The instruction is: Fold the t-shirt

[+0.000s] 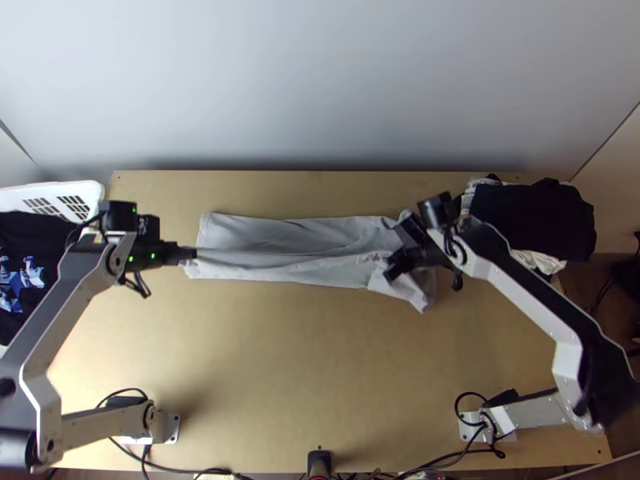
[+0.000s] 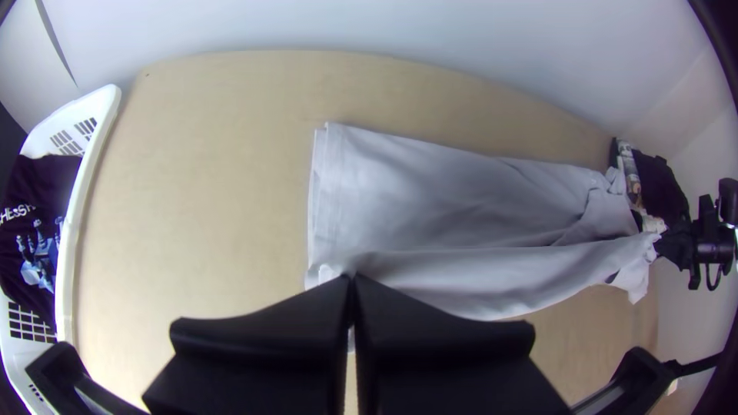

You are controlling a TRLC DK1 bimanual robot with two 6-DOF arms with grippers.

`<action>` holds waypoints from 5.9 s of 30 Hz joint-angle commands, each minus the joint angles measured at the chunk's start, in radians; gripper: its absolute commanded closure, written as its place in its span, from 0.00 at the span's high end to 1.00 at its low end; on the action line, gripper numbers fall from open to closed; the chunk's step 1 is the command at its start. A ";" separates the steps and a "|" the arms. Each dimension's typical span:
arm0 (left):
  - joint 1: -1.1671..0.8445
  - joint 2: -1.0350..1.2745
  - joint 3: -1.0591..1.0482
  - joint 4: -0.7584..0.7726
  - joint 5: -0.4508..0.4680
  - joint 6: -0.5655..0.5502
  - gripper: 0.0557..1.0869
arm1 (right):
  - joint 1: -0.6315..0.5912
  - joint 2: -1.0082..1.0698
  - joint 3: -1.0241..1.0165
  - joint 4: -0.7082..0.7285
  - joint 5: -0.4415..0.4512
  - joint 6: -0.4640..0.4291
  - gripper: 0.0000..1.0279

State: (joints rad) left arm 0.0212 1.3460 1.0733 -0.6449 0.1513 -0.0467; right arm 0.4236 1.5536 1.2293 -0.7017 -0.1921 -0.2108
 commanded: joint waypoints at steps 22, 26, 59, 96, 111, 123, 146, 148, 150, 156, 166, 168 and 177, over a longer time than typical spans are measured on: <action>0.002 0.446 0.367 0.059 -0.038 0.021 0.03 | -0.120 0.548 0.625 -0.194 0.043 -0.110 0.03; 0.002 0.493 0.381 0.067 -0.052 0.025 0.03 | -0.123 0.577 0.641 -0.194 0.048 -0.108 0.03; -0.003 0.413 0.369 -0.050 -0.058 0.041 0.93 | -0.108 0.425 0.651 -0.243 0.052 0.030 0.97; -0.053 0.487 0.255 -0.007 -0.076 0.039 0.84 | 0.101 0.350 0.398 -0.219 0.040 0.064 0.97; -0.067 0.561 0.277 -0.012 -0.078 0.036 0.72 | 0.099 0.369 0.388 -0.219 0.040 0.062 0.97; -0.079 0.521 0.318 -0.045 -0.062 0.013 0.03 | 0.081 0.407 0.375 -0.200 0.040 0.062 0.97; -0.257 0.323 0.637 -0.183 0.149 -0.050 0.03 | 0.021 0.482 0.335 -0.153 0.043 0.102 0.97; -0.285 0.331 0.652 -0.183 0.151 -0.058 0.03 | 0.020 0.427 0.338 -0.153 0.043 0.114 0.97; -0.314 0.337 0.659 -0.173 0.151 -0.064 0.03 | 0.012 0.361 0.348 -0.154 0.043 0.122 0.97; -0.392 0.364 0.677 -0.099 0.172 -0.102 0.03 | -0.072 0.175 0.322 -0.162 0.026 0.131 0.97; -0.586 0.421 0.682 0.146 0.177 -0.163 0.03 | -0.226 -0.098 0.213 -0.228 -0.017 0.151 0.97; -0.618 0.453 0.694 0.188 0.177 -0.176 0.03 | -0.249 -0.138 0.199 -0.243 -0.017 0.152 0.97; -0.713 0.594 0.717 0.355 0.177 -0.231 0.03 | -0.299 -0.225 0.116 -0.263 -0.017 0.157 0.97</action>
State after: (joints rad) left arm -0.6186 1.8561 1.7733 -0.4110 0.3290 -0.2344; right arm 0.1673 1.4036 1.4048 -0.9527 -0.2066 -0.0593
